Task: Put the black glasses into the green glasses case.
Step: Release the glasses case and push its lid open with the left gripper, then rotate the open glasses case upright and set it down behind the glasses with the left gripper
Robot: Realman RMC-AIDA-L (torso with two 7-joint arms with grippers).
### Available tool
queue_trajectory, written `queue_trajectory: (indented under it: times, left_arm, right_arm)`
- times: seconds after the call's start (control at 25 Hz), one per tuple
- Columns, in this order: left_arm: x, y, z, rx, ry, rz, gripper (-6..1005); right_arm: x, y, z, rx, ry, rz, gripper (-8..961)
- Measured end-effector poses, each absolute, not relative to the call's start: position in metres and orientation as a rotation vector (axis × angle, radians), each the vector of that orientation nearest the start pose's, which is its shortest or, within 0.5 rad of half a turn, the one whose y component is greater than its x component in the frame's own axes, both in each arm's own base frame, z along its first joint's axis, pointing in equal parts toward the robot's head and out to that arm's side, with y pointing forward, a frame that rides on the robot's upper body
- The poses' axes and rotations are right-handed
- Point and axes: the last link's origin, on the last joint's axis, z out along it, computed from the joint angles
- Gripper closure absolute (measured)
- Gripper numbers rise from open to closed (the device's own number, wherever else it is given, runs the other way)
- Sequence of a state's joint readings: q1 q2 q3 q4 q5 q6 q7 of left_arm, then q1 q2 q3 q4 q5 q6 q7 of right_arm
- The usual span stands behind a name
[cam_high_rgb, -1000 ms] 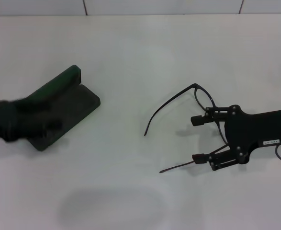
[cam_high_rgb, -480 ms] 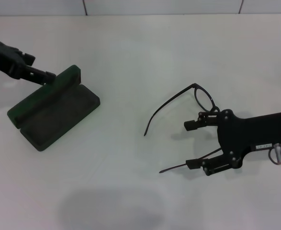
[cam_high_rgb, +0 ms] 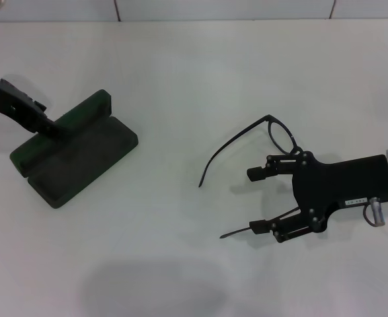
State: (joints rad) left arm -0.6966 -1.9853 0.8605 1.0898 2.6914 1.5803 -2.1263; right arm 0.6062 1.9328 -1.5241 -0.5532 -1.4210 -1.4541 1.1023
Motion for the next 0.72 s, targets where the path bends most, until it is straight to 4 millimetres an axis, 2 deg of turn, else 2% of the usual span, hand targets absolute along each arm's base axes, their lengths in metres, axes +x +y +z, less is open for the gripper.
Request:
queue_trajectory:
  times: [0.44,0.64,0.72]
  left_arm:
    - [-0.2492,0.3861,0.0756,-2.567,-0.886,0.393,269]
    - [-0.2498,0.3854,0.0747,-2.57,-0.885,0.393,444]
    - [-0.2489,0.3856,0.0748,-2.573,-0.882,0.387,606]
  right_arm:
    - [0.2171,0.3232,-0.041,-3.071,0.005,0.634,100]
    - [0.2176,0.3231,-0.0409,-3.069,0.008,0.634,99]
    - [0.2176,0.3232,-0.0408,-3.069,0.009,0.634,99]
